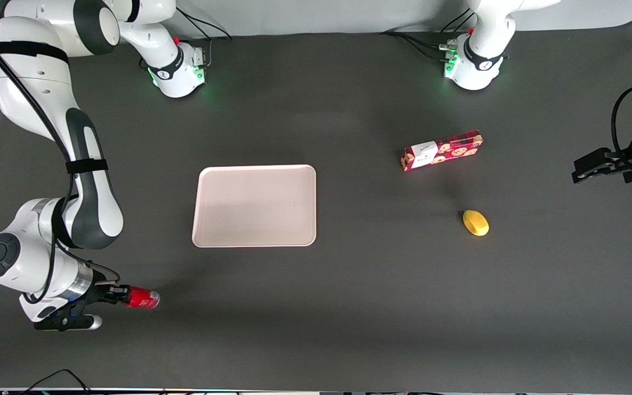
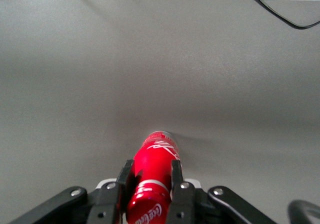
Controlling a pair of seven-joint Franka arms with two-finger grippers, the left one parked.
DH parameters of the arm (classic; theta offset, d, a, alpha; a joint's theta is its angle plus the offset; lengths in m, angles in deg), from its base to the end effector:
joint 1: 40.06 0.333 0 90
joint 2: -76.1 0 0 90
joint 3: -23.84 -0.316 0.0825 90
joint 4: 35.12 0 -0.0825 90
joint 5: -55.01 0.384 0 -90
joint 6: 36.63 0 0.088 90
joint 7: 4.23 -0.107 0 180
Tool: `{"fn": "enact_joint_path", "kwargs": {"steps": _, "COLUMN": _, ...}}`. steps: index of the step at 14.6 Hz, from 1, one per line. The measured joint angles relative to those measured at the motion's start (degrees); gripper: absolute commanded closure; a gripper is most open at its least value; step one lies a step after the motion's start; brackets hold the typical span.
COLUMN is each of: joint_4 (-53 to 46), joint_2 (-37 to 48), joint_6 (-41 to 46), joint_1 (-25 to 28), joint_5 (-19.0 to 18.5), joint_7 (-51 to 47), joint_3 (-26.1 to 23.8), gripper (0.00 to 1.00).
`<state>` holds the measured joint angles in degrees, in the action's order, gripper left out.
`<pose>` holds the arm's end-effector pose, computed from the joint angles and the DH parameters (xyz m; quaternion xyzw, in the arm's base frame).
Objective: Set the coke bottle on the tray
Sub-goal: 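Close the right gripper around the bottle's body, then lift the bottle and carry it with the right gripper onto the tray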
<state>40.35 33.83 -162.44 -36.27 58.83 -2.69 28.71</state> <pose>0.7541 0.0036 0.3134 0.9974 -0.0005 0.0717 0.0010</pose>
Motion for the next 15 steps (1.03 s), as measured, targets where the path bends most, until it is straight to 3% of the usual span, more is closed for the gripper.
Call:
{"fn": "enact_joint_path", "kwargs": {"steps": 5, "joint_4": -1.34, "joint_2": 0.35, "joint_6": 3.69, "joint_1": -0.01, "joint_5": 0.06, "joint_7": 0.00, "joint_3": 0.00, "gripper": 1.00}}
{"fn": "enact_joint_path", "kwargs": {"steps": 15, "joint_4": -6.36, "joint_2": 16.25, "joint_6": 35.96, "joint_1": -0.28, "joint_5": 0.11, "joint_7": -0.30, "joint_3": 0.88, "gripper": 1.00}}
